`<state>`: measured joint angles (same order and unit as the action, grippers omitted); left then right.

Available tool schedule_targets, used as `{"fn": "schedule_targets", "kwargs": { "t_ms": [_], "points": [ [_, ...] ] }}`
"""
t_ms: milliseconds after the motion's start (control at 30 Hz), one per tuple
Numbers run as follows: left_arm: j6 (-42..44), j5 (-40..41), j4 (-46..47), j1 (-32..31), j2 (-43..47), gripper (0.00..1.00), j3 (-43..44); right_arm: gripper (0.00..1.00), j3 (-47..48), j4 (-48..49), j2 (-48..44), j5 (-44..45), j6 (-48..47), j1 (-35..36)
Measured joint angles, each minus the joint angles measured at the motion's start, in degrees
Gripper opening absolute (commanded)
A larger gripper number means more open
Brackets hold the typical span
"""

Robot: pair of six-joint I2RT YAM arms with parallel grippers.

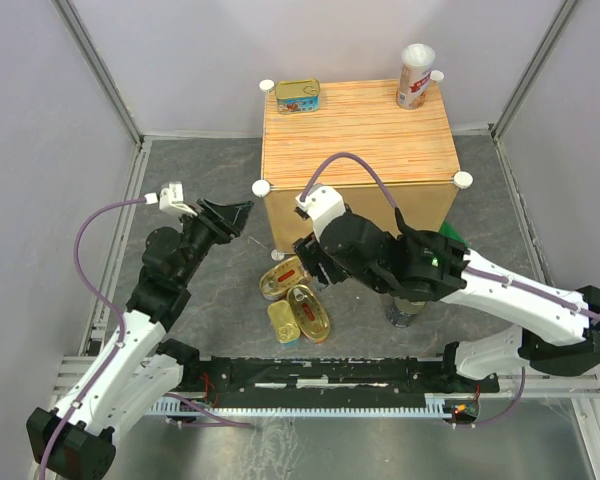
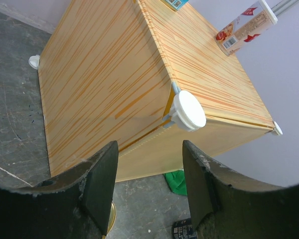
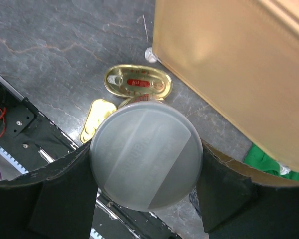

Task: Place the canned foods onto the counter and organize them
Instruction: Pick up the canned food from the center of the board, then place the canned food on the counter.

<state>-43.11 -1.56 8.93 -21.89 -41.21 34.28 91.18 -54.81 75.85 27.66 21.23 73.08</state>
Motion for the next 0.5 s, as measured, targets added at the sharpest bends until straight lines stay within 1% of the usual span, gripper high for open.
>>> {"fn": "schedule_targets", "kwargs": {
  "t_ms": [267, 500],
  "points": [
    [0.0, 0.7, -0.2, 0.0, 2.0, 0.61, 0.0, 0.20, 12.6, -3.0, 5.5, 0.0, -3.0, -0.3],
    [0.0, 1.2, -1.6, 0.0, 2.5, 0.61, 1.6, 0.18, 18.4, -6.2, 8.1, 0.6, -4.0, -2.1]
  ]
}}
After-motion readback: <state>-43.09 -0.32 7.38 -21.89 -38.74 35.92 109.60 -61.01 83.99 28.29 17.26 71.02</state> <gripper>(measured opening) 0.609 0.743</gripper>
